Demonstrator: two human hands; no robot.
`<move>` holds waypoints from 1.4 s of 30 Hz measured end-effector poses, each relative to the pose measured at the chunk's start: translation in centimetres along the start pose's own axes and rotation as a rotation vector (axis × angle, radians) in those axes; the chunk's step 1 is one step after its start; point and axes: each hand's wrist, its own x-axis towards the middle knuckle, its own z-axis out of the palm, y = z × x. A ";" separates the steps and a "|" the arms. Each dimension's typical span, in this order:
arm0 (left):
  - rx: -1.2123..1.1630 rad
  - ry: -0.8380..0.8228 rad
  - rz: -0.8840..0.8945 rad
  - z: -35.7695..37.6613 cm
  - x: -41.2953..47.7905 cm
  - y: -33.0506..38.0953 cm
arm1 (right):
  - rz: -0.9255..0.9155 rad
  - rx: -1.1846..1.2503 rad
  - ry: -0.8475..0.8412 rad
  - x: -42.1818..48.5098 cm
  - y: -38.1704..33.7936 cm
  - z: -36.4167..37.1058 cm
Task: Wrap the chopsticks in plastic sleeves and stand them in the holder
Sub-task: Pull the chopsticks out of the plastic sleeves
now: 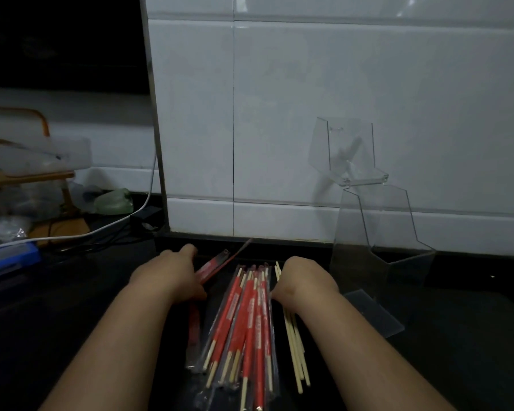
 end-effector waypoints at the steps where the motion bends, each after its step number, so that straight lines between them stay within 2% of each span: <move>1: -0.021 0.028 0.015 0.0 0.1 0.2 | 0.002 -0.001 0.005 0.0 0.0 0.0; 8: 0.032 0.153 0.120 0.3 0.0 0.6 | -0.015 -0.011 0.014 0.0 0.1 0.1; 15: -0.231 0.291 0.063 -1.1 -0.1 0.0 | -0.020 -0.001 -0.008 -0.1 0.2 0.1; 17: -0.248 0.259 0.055 -1.6 -0.3 -0.1 | -0.025 -0.006 -0.006 0.0 0.1 0.1; 22: -0.108 0.027 0.049 -1.0 -0.8 0.5 | -0.032 -0.006 0.001 -0.1 0.0 0.1; 25: -0.062 -0.018 0.057 -0.9 -0.9 0.3 | -0.033 0.008 -0.011 -0.1 -0.1 0.1; 33: -0.003 0.155 0.257 -0.4 -1.5 1.9 | -0.039 0.006 -0.011 -0.1 0.1 0.0; 36: 0.027 0.114 0.259 -0.5 -1.6 2.1 | -0.048 0.004 -0.006 -0.2 0.2 0.1; 38: 0.004 0.145 0.250 -0.5 -1.4 1.9 | -0.049 0.006 0.000 -0.2 0.2 0.1; 42: -0.208 0.209 0.178 -0.9 -1.0 1.5 | -0.048 0.010 0.006 -0.2 0.1 0.1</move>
